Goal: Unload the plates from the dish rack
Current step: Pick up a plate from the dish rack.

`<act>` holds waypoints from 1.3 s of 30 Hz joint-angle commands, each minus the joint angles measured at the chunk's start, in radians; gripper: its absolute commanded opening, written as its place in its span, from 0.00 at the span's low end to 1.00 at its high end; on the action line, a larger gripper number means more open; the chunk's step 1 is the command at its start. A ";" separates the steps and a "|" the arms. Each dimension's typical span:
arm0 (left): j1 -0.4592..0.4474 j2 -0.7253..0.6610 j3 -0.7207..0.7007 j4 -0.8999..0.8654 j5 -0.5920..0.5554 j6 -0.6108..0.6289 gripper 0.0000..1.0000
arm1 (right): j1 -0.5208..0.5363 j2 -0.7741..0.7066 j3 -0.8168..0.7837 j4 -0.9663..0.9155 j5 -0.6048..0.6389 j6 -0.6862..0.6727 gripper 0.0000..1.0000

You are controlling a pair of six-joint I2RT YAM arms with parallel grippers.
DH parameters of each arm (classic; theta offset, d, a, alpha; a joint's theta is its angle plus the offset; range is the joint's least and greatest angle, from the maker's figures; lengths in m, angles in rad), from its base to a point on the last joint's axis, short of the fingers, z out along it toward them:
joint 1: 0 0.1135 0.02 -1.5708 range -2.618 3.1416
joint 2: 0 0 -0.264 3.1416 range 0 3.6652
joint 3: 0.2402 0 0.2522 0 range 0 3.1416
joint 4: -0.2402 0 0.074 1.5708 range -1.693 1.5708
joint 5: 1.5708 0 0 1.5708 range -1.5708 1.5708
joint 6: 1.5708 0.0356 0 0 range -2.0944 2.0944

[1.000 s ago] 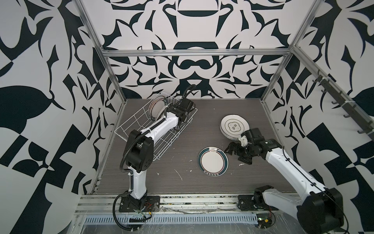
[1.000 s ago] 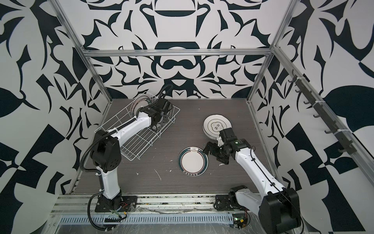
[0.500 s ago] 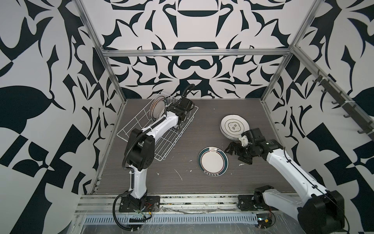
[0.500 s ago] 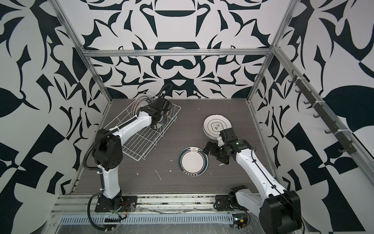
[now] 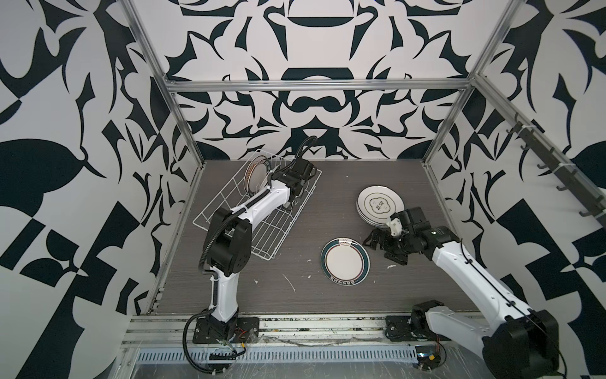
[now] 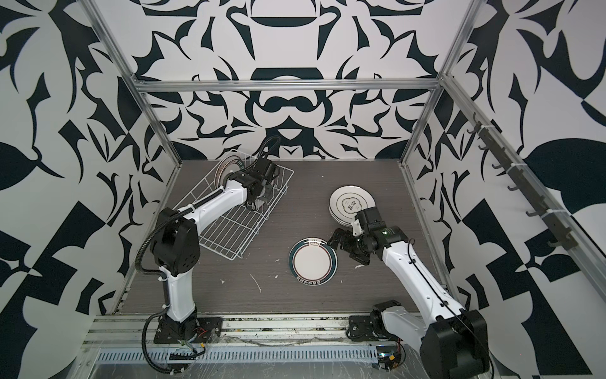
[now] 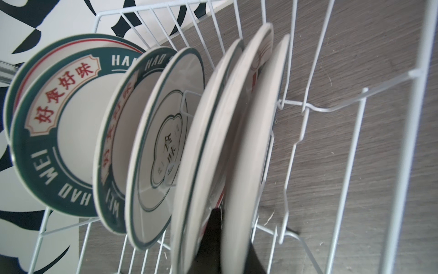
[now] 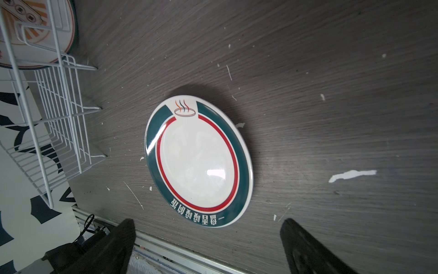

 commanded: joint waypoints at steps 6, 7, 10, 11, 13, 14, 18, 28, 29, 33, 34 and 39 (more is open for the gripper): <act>-0.087 -0.166 -0.008 -0.050 -0.012 -0.032 0.00 | 0.001 0.042 0.062 0.078 -0.010 0.023 0.99; -0.095 -0.178 -0.009 -0.054 -0.028 -0.031 0.00 | 0.002 0.051 0.075 0.088 -0.011 0.028 0.99; -0.112 -0.205 0.000 -0.072 -0.064 -0.028 0.00 | 0.002 0.076 0.097 0.135 -0.027 0.042 0.99; -0.116 -0.213 0.006 -0.082 -0.075 -0.027 0.00 | 0.002 0.087 0.105 0.146 -0.028 0.045 0.99; -0.122 -0.229 0.012 -0.097 -0.089 -0.022 0.00 | 0.001 0.112 0.128 0.153 -0.035 0.043 0.99; -0.126 -0.238 0.016 -0.106 -0.091 -0.020 0.00 | 0.001 0.126 0.144 0.153 -0.039 0.039 1.00; -0.150 -0.285 0.025 -0.132 -0.117 -0.020 0.00 | 0.001 0.158 0.197 0.168 -0.057 0.022 0.99; -0.179 -0.512 -0.075 -0.102 -0.019 -0.234 0.00 | 0.002 0.173 0.216 0.368 -0.195 0.080 1.00; -0.178 -0.545 -0.108 -0.084 -0.005 -0.290 0.00 | 0.002 0.168 0.203 0.408 -0.213 0.096 1.00; -0.175 -0.667 -0.258 0.045 0.077 -0.480 0.00 | 0.010 0.139 0.136 0.610 -0.265 0.188 0.99; -0.173 -0.680 -0.302 0.101 0.109 -0.522 0.00 | 0.017 0.137 0.121 0.669 -0.277 0.211 1.00; -0.168 -0.740 -0.459 0.341 0.270 -0.712 0.00 | 0.088 0.160 0.109 0.867 -0.285 0.285 1.00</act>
